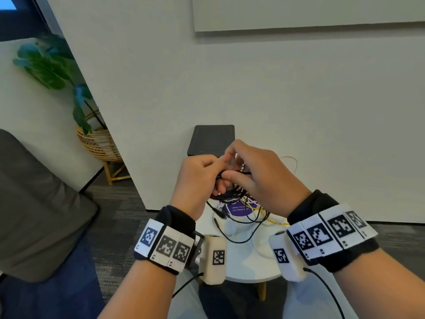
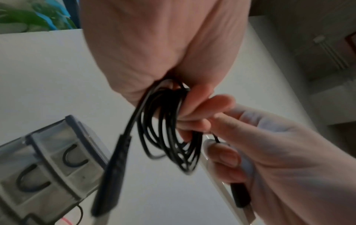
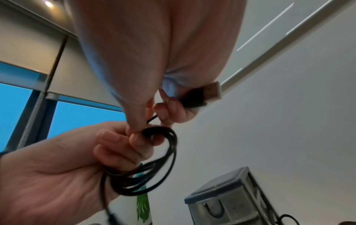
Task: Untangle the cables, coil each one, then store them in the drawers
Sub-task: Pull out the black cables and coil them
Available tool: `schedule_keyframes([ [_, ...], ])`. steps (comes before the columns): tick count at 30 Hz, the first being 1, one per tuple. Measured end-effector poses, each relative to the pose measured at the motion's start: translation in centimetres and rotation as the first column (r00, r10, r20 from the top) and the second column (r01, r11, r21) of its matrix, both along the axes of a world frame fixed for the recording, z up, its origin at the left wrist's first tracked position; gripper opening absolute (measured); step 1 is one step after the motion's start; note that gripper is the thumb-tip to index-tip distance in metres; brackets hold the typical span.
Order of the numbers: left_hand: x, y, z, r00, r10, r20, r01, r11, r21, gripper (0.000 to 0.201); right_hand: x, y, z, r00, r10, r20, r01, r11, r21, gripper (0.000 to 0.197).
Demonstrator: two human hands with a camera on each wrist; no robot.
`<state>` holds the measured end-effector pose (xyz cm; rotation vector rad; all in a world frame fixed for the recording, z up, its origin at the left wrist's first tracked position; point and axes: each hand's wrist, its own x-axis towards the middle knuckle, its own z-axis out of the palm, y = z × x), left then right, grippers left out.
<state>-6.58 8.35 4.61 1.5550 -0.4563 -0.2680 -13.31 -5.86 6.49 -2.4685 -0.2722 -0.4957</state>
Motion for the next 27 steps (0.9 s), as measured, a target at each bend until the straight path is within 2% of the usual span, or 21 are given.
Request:
schedule_keyframes([
  [3, -0.5, -0.3, -0.7, 0.997, 0.051, -0.054, -0.055, 0.995, -0.083, 0.036, 0.0, 0.3, -1.0, 0.999, -0.037, 0.025, 0.034, 0.993, 0.110, 0.010],
  [5, -0.8, -0.6, -1.2, 0.994, 0.046, -0.100, -0.057, 0.992, -0.116, 0.030, 0.0, 0.1, -2.0, 0.994, -0.098, 0.054, 0.083, 0.968, 0.236, 0.012],
  [7, -1.2, -0.7, -1.4, 0.991, 0.007, -0.135, -0.025, 0.991, -0.132, 0.018, -0.2, -0.2, -2.9, 0.987, -0.156, 0.042, 0.130, 0.920, 0.369, 0.012],
  [10, -1.1, -0.1, -1.6, 0.982, -0.102, -0.160, 0.086, 0.991, -0.101, 0.010, -1.0, -0.6, -3.9, 0.995, -0.102, 0.014, 0.083, 0.880, 0.468, 0.004],
  [12, -0.6, 0.5, -2.1, 0.968, -0.170, -0.183, 0.158, 0.984, -0.078, 0.012, -1.6, -1.1, -4.3, 0.998, -0.058, 0.001, 0.051, 0.897, 0.440, 0.010],
  [14, -0.3, 1.0, -2.5, 0.962, -0.191, -0.195, 0.182, 0.981, -0.059, 0.014, -2.1, -2.0, -4.3, 0.998, 0.024, -0.059, 0.003, 0.904, 0.427, 0.022],
  [16, -0.3, 1.4, -2.8, 0.956, -0.209, -0.206, 0.200, 0.978, -0.066, 0.010, -2.7, -2.9, -4.2, 0.989, 0.073, -0.132, -0.015, 0.920, 0.392, 0.026],
  [19, -0.5, 1.6, -3.1, 0.925, -0.265, -0.272, 0.230, 0.961, -0.154, 0.011, -3.0, -3.9, -4.2, 0.993, 0.016, -0.121, 0.008, 0.980, 0.199, 0.015],
  [22, -0.9, 1.1, -3.3, 0.901, -0.281, -0.331, 0.223, 0.953, -0.203, 0.011, -2.5, -4.3, -4.6, 0.997, -0.080, 0.022, 0.081, 0.996, -0.040, 0.012],
  [24, -1.3, 0.3, -3.4, 0.892, -0.252, -0.375, 0.176, 0.959, -0.224, 0.017, -2.1, -4.1, -4.9, 0.984, -0.145, 0.104, 0.149, 0.988, -0.032, 0.014],
  [27, -1.8, -0.6, -3.4, 0.899, -0.179, -0.399, 0.096, 0.971, -0.220, 0.018, -2.2, -2.4, -6.4, 0.969, -0.227, 0.103, 0.209, 0.966, 0.154, 0.019],
])
